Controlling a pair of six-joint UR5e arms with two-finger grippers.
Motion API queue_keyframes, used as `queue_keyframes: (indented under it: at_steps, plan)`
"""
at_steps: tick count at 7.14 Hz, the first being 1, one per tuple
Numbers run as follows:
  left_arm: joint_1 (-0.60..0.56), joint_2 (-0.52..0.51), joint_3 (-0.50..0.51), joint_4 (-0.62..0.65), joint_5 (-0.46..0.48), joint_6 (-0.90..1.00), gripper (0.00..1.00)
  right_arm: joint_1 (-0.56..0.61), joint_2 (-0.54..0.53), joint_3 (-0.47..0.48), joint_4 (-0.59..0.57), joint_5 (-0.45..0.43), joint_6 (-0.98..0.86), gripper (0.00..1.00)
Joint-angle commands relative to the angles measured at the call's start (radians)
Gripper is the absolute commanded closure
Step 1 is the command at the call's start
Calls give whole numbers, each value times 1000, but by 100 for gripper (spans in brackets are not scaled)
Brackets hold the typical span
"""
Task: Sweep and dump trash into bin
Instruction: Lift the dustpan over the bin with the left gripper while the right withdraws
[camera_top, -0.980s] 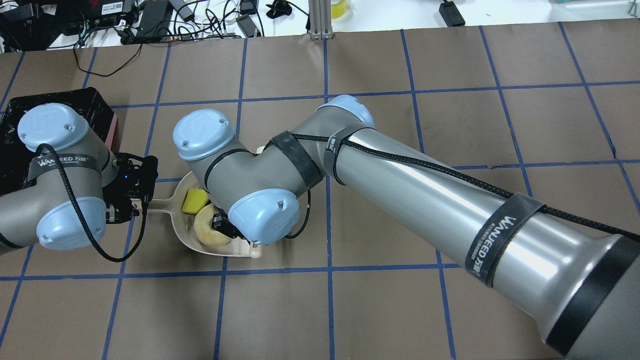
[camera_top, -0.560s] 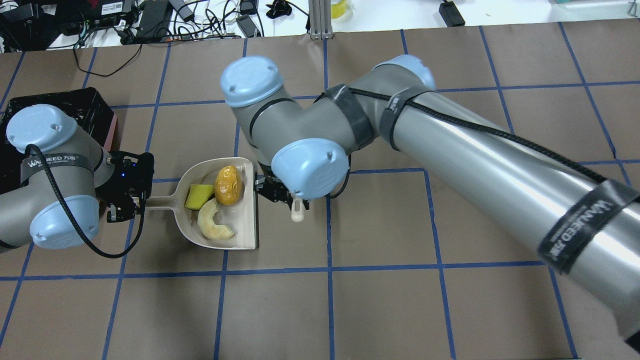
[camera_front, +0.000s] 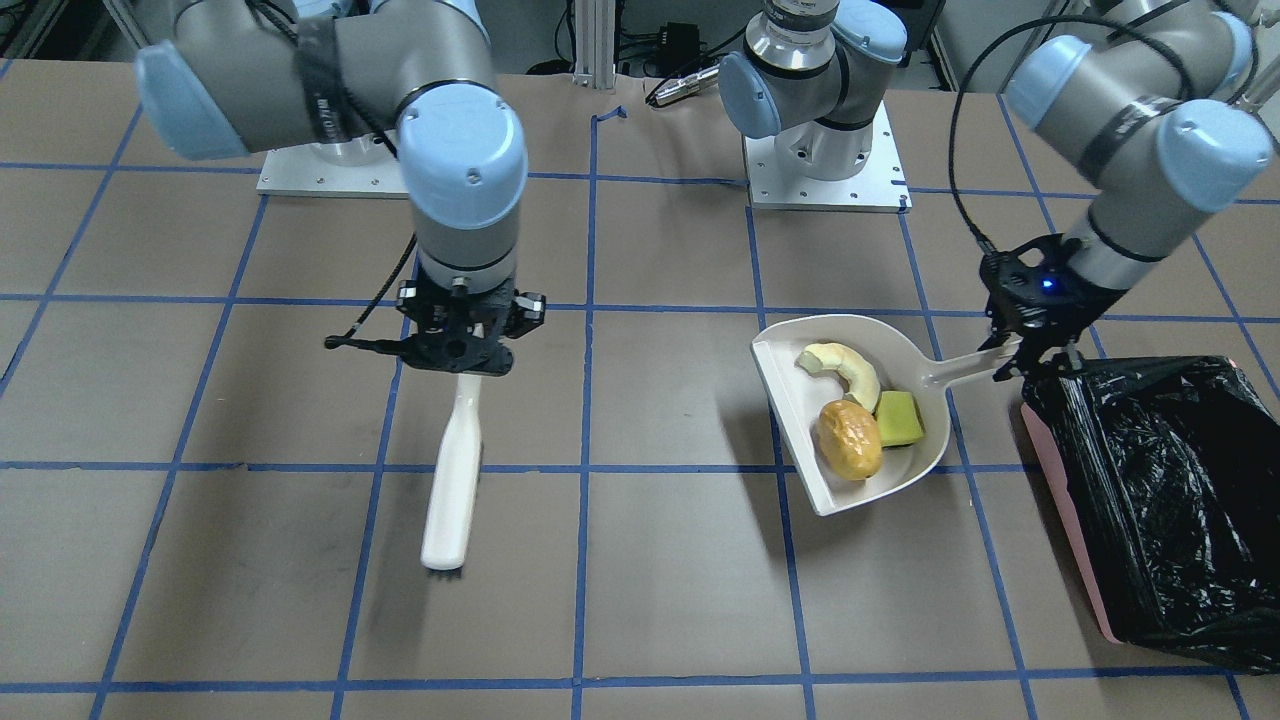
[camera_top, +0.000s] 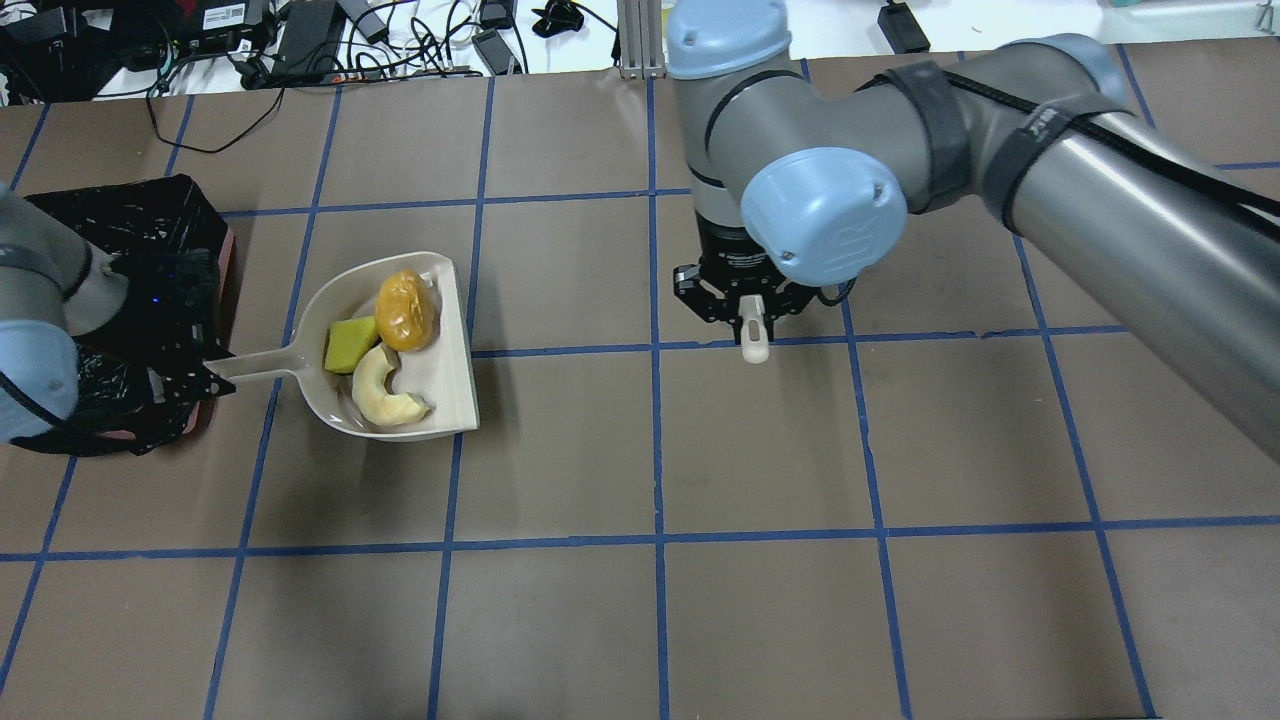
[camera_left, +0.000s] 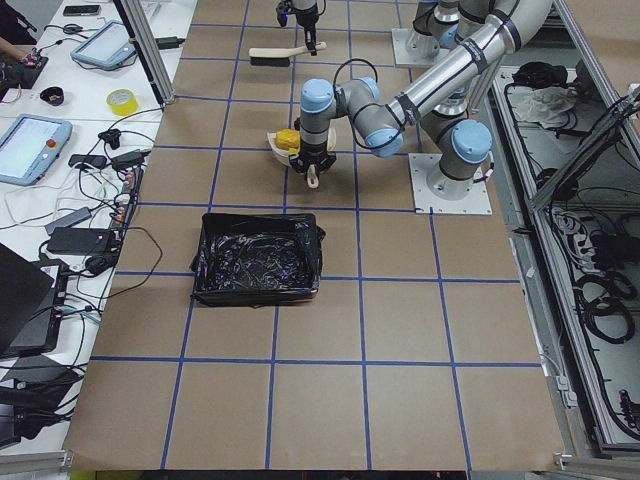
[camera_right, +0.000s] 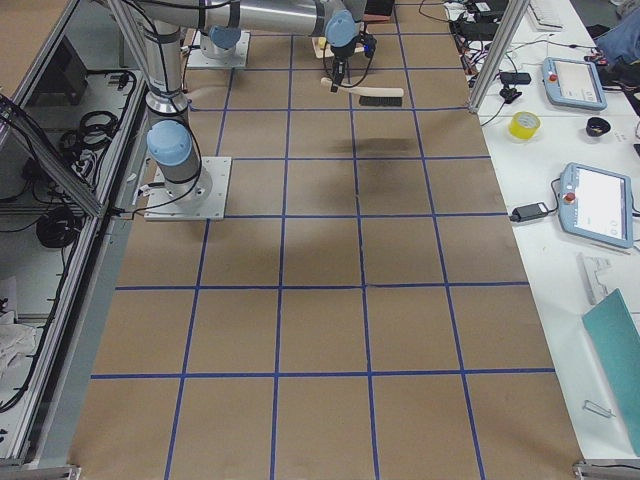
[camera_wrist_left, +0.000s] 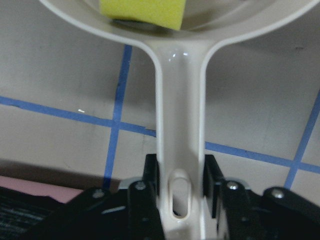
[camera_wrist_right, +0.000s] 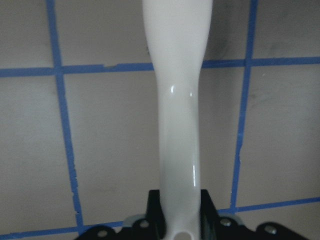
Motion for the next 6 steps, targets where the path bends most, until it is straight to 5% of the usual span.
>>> queue_keyframes:
  at_steps: [1, 3, 6]
  plan:
    - [138, -18, 234, -256, -101, 11, 100, -210, -20, 21, -5, -15, -140, 100]
    - [253, -16, 311, -256, -87, 9, 100, -381, -9, 68, -47, -80, -296, 100]
    - [433, -74, 351, -237, 13, -3, 100, -513, 79, 143, -334, -91, -608, 100]
